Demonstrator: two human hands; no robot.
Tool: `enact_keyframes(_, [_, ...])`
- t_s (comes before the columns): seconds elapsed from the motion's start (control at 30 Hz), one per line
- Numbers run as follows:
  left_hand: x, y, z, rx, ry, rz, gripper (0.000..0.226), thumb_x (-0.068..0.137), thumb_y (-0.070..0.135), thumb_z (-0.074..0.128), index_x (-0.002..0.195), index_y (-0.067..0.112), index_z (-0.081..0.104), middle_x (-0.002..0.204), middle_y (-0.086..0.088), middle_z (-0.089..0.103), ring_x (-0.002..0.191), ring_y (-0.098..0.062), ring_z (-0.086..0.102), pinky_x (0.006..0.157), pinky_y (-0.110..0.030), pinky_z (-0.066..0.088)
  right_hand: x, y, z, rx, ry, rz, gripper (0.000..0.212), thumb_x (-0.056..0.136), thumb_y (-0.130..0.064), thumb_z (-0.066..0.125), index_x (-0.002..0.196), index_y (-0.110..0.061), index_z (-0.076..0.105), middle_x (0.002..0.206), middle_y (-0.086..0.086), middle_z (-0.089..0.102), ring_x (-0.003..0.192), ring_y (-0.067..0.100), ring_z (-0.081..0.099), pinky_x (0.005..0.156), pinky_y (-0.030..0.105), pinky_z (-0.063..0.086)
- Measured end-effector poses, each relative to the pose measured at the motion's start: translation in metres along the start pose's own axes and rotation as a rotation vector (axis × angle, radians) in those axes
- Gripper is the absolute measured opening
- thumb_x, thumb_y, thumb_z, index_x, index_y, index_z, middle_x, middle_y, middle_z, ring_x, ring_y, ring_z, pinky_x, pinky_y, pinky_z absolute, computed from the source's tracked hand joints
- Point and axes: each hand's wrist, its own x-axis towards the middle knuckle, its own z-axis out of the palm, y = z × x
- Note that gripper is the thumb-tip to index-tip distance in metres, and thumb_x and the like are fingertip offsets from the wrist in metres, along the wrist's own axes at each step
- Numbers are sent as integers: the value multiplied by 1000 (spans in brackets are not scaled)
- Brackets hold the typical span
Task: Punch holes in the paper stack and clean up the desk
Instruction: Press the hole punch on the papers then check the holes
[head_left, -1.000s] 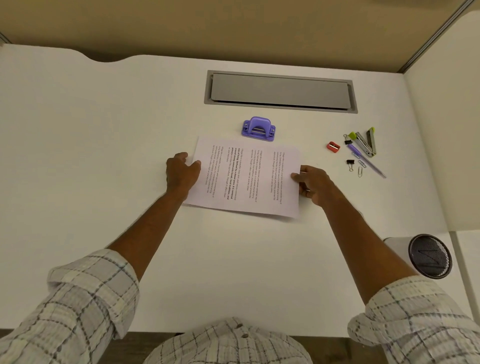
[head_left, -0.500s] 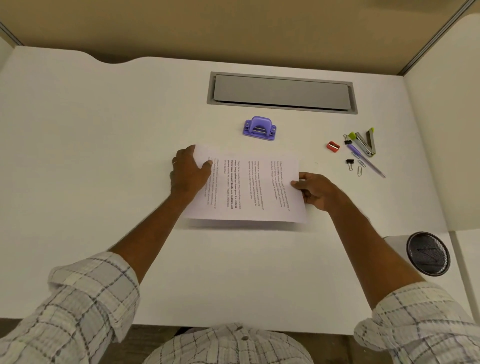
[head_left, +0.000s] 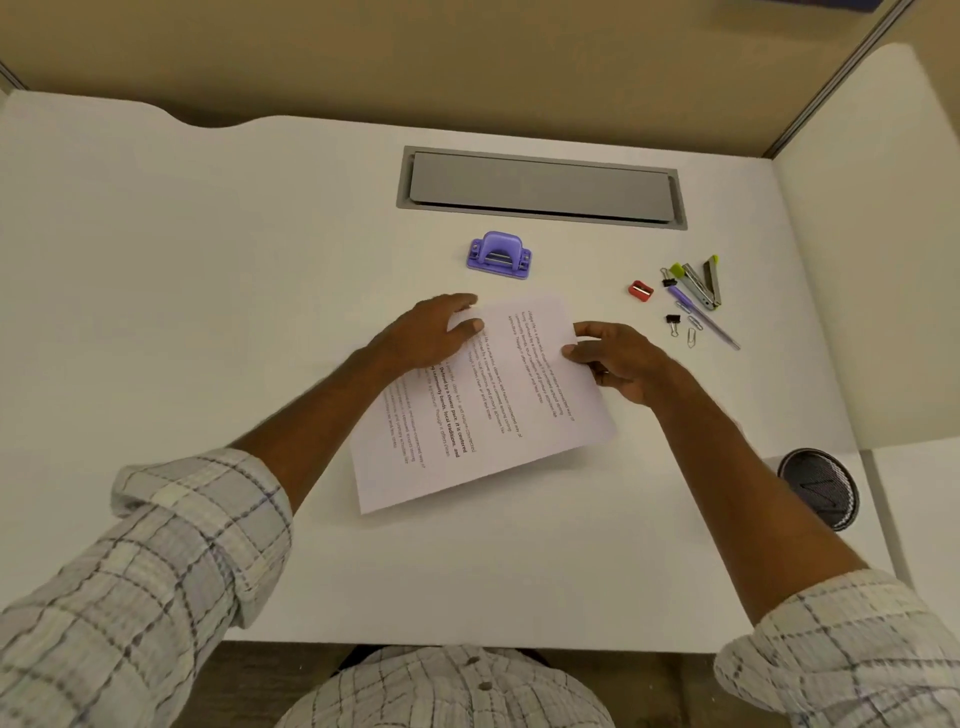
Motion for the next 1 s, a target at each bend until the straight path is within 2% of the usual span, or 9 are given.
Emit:
enact_keyframes(0.07, [1, 1, -1, 24, -16, 3, 56, 105, 46, 47, 154, 19, 41, 160, -6, 42, 146, -28, 42, 117, -42, 35, -5, -11, -2, -54, -7, -32, 22, 97, -10, 65, 117, -17, 67, 112, 5, 74, 93, 19, 75, 79, 32, 62])
enact_keyframes(0.17, [0, 2, -3, -79, 47, 8, 42, 104, 41, 52, 138, 16, 54, 141, -7, 60, 122, -22, 59, 94, -31, 42, -11, -24, -3, -132, -8, -75, 32, 97, -12, 65, 130, -11, 63, 120, 9, 72, 108, 29, 71, 98, 44, 57])
enact_keyframes(0.33, [-12, 1, -11, -216, 54, 28, 37, 103, 40, 54, 135, 20, 57, 132, -3, 65, 112, -21, 65, 89, -32, 50, -16, -39, -3, -160, -12, -153, 22, 98, -17, 64, 120, -16, 69, 113, 6, 75, 100, 25, 72, 86, 38, 59])
enact_keyframes(0.43, [-22, 1, -15, -347, 83, 59, 26, 104, 40, 54, 125, 25, 58, 122, 4, 68, 93, -10, 69, 80, -26, 57, -20, -48, -3, -170, 4, -216, 21, 97, -27, 67, 117, -21, 72, 103, -2, 78, 88, 15, 74, 74, 29, 55])
enact_keyframes(0.57, [-34, 1, -16, -592, 143, 106, 26, 105, 38, 53, 123, 22, 59, 110, 6, 73, 86, -7, 75, 68, -21, 59, -30, -58, -11, -149, 98, -338, 24, 92, -43, 70, 108, -26, 75, 103, -7, 77, 88, 13, 71, 75, 29, 54])
enact_keyframes(0.73, [-38, 7, -17, -793, 254, 166, 29, 106, 34, 51, 131, 18, 55, 122, -2, 71, 105, -22, 73, 86, -37, 62, -45, -45, -32, 140, 309, -389, 58, 92, -69, 51, 129, -25, 64, 122, -9, 73, 118, 15, 65, 101, 40, 48])
enact_keyframes(0.83, [-48, 0, -23, -939, 326, 190, 31, 105, 28, 52, 133, 15, 55, 127, -7, 69, 112, -27, 70, 93, -42, 60, -49, -34, -5, 222, 215, -316, 75, 92, -79, 30, 141, -28, 55, 130, -10, 68, 126, 14, 60, 112, 48, 41])
enact_keyframes(0.9, [-51, 2, -23, -1011, 362, 215, 27, 104, 26, 54, 129, 16, 56, 126, -6, 69, 111, -25, 70, 92, -40, 60, -52, -26, 19, 218, 118, -310, 78, 92, -80, 20, 144, -32, 51, 136, -10, 65, 130, 14, 58, 113, 50, 39])
enact_keyframes(1.0, [-52, 8, -20, -1051, 400, 240, 20, 104, 28, 54, 122, 23, 58, 120, 0, 70, 109, -21, 69, 92, -40, 59, -60, -22, 52, 275, 100, -364, 61, 95, -75, 19, 138, -46, 51, 139, -12, 63, 132, 13, 57, 109, 47, 43])
